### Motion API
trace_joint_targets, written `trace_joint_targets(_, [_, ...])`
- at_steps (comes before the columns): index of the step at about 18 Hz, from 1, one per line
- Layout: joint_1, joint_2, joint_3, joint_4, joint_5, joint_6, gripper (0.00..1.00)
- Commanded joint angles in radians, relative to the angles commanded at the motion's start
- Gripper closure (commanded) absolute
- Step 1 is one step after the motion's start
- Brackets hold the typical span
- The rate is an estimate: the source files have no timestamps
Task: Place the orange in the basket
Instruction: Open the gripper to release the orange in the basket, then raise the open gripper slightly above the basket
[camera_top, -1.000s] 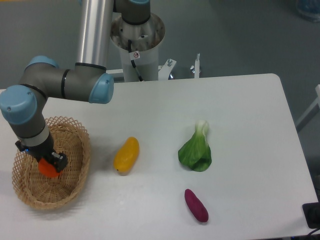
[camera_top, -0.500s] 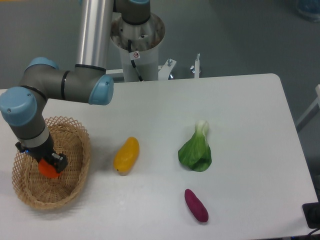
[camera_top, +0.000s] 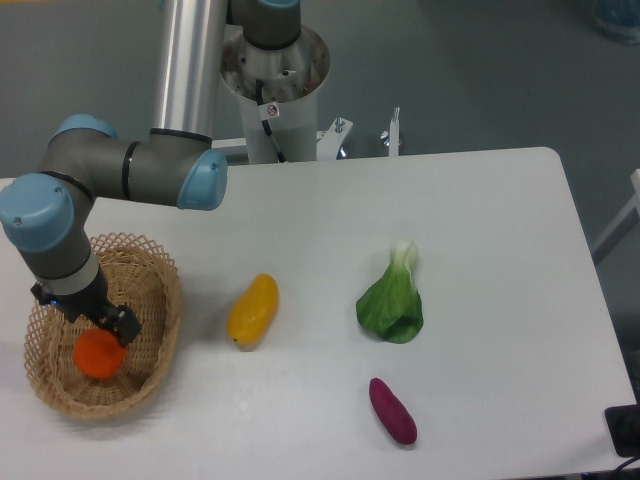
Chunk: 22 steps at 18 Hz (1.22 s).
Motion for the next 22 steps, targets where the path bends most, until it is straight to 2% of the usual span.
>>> trace_joint_targets(7, [0.003, 0.012, 0.080, -0.003, 0.009, 0.000, 0.00])
trace_joint_targets(22, [0.015, 0.012, 0.094, 0.000, 0.018, 0.008, 0.00])
